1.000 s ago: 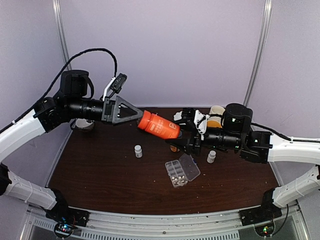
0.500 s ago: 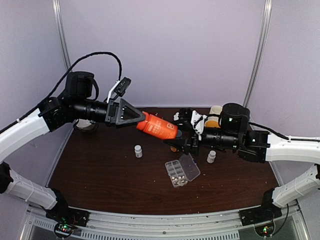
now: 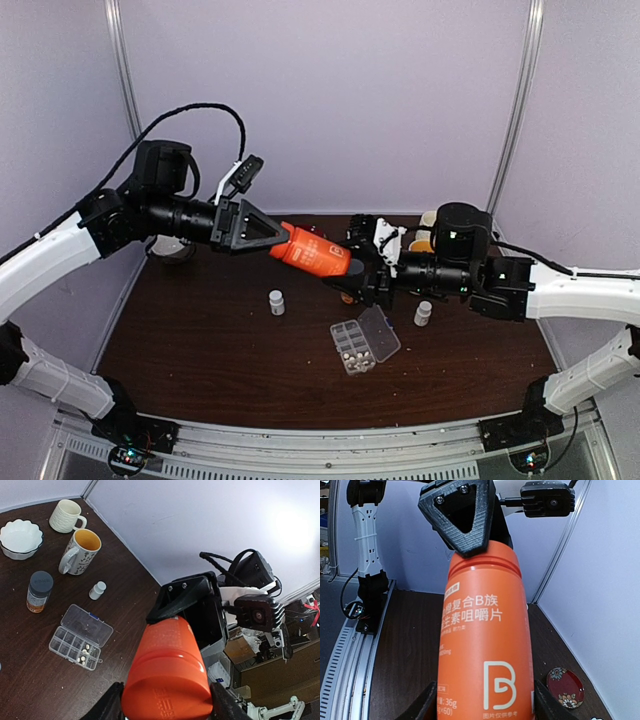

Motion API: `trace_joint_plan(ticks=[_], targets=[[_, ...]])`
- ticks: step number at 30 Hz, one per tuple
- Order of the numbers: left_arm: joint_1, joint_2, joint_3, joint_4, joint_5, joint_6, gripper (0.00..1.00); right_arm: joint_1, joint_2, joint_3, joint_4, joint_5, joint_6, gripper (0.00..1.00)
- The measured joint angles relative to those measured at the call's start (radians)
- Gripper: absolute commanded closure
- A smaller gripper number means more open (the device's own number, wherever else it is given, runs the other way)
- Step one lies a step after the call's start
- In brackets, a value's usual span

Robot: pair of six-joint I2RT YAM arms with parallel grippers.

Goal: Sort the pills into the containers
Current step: Screw the lid of the pill bottle onto the pill bottle.

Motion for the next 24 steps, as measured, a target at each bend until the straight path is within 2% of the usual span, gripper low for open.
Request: trace_joint_plan(ticks=[8, 10, 12, 14, 20, 24], targets=[[0.005, 0.024, 0.061, -0.086, -0.006, 0.055, 0.77, 0.0, 0.021, 0.021, -0.014, 0.0, 0.011, 1.0], [0.005, 0.033, 0.071, -0.097, -0.005, 0.079, 0.75, 0.0, 0.023, 0.021, -0.015, -0.003, 0.023, 1.0], [0.005, 0.035, 0.075, -0.101, -0.004, 0.12, 0.68, -0.002, 0.023, 0.021, -0.016, -0.01, 0.039, 1.0], [0.001, 0.034, 0.075, -0.105, 0.0, 0.184, 0.65, -0.003, 0.023, 0.021, -0.019, -0.027, 0.056, 1.0], [-0.007, 0.004, 0.039, -0.081, 0.037, 0.451, 0.77, -0.005, 0.02, 0.019, -0.018, -0.092, 0.105, 1.0], [-0.008, -0.008, 0.016, -0.058, 0.077, 0.663, 0.78, -0.005, 0.011, 0.016, -0.021, -0.126, 0.127, 1.0]])
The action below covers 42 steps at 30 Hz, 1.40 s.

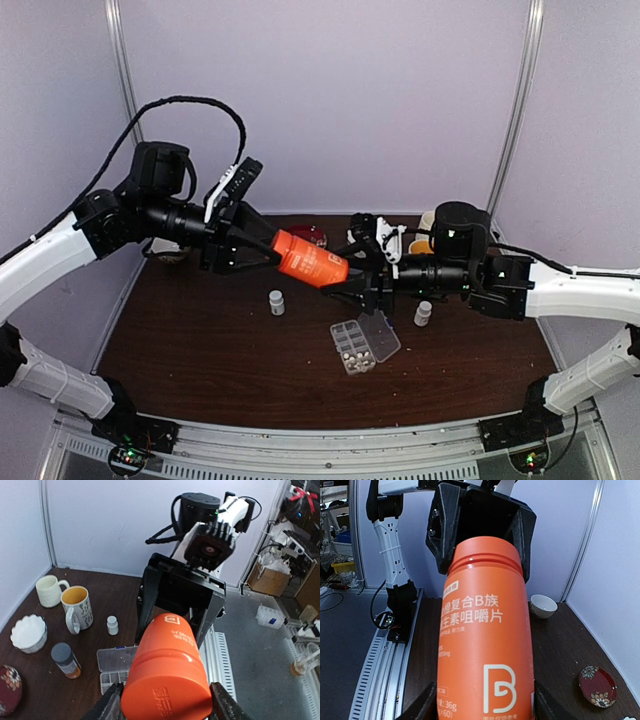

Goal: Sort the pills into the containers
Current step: Screw the lid of the pill bottle onto the pill bottle, then pass from the right arm to the left

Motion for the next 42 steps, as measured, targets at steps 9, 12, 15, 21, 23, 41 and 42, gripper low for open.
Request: trace_joint_plan(ticks=[9, 12, 15, 21, 23, 41, 42], targets=[[-0.015, -0.02, -0.037, 0.017, 0.039, 0.505, 0.83, 0.0, -0.013, -0.019, 0.0, -0.063, 0.034, 1.0], [-0.018, -0.008, -0.031, 0.005, 0.039, 0.629, 0.88, -0.002, -0.019, -0.029, -0.004, -0.066, 0.04, 1.0], [-0.021, 0.014, -0.011, -0.029, 0.039, 0.766, 0.91, -0.006, -0.024, -0.036, -0.013, -0.068, 0.046, 1.0], [-0.029, 0.018, -0.011, -0.051, 0.036, 0.973, 0.96, -0.007, -0.031, -0.05, -0.015, -0.083, 0.064, 1.0], [-0.034, 0.018, -0.01, -0.052, 0.037, 1.029, 0.97, -0.007, -0.035, -0.053, -0.014, -0.089, 0.07, 1.0], [-0.047, 0.016, 0.002, -0.056, 0.049, 1.207, 0.99, -0.009, -0.051, -0.063, 0.006, -0.119, 0.086, 1.0], [-0.048, 0.016, 0.002, -0.056, 0.049, 1.209, 0.99, -0.009, -0.051, -0.063, 0.006, -0.119, 0.086, 1.0]])
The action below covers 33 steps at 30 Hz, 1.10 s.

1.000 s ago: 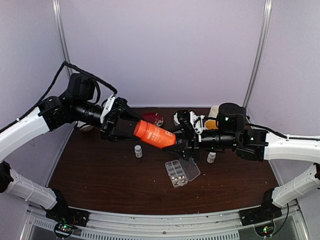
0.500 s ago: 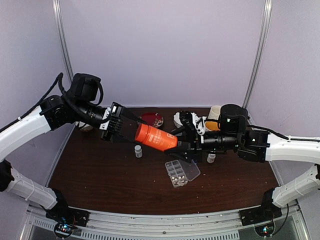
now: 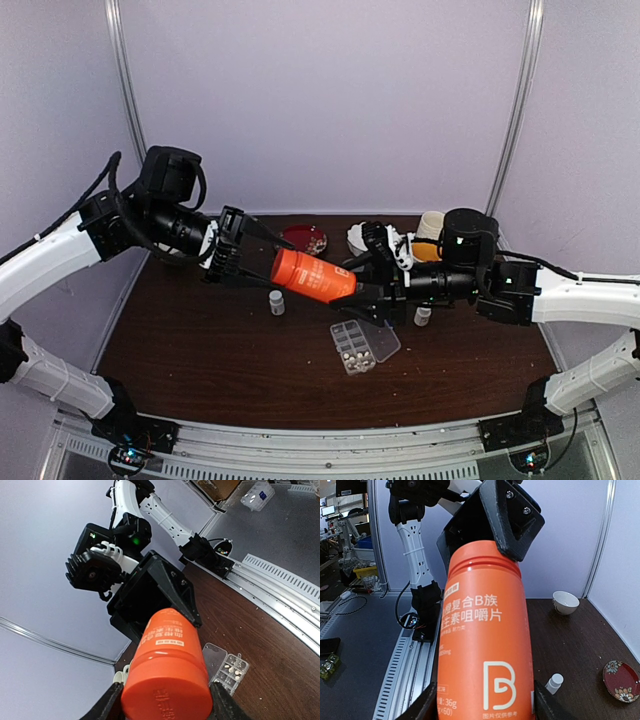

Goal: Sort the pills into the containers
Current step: Pass from the right arm to the left

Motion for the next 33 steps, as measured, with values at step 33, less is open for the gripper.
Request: trace_joint_plan(ticks=[33], targets=[[-0.018, -0.008, -0.018, 0.024, -0.023, 0.016, 1.0, -0.014, -0.006, 0.0, -0.022, -0.051, 0.024, 1.0]])
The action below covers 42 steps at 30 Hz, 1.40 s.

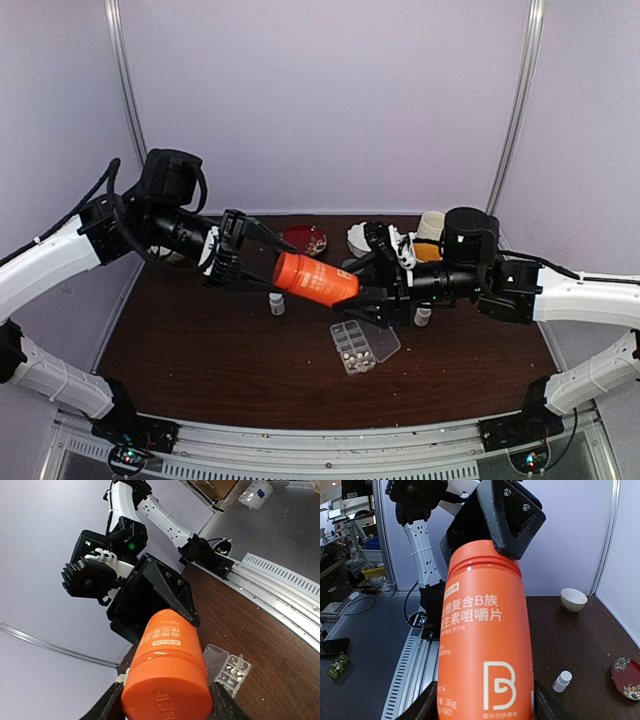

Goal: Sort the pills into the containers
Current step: Pass from the right arm to the left

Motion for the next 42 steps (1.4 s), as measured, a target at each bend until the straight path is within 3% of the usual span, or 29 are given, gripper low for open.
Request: trace_joint_plan(ticks=[6, 21, 22, 24, 28, 37, 42], targets=[[-0.008, -0.003, -0.001, -0.015, -0.008, 0.057, 1.0, -0.015, 0.013, 0.007, -0.005, -0.062, 0.037, 1.0], [-0.052, -0.025, -0.015, -0.063, -0.158, 0.438, 1.0, -0.034, 0.06, 0.074, -0.131, -0.128, 0.049, 1.0], [-0.053, -0.028, -0.022, -0.056, -0.167, 0.451, 1.0, -0.035, 0.06, 0.074, -0.135, -0.127, 0.047, 0.92], [-0.057, -0.039, -0.043, -0.033, -0.182, 0.467, 1.0, -0.036, 0.06, 0.074, -0.143, -0.124, 0.042, 0.52], [-0.06, -0.05, -0.071, 0.004, -0.206, 0.465, 1.0, -0.035, 0.06, 0.074, -0.15, -0.108, 0.019, 0.03], [-0.06, -0.048, -0.119, 0.008, -0.298, 0.41, 1.0, -0.023, -0.037, 0.042, -0.115, 0.006, -0.063, 0.0], [-0.06, -0.066, -0.16, -0.013, -0.348, 0.265, 1.0, -0.023, -0.065, 0.026, -0.121, 0.081, -0.108, 0.0]])
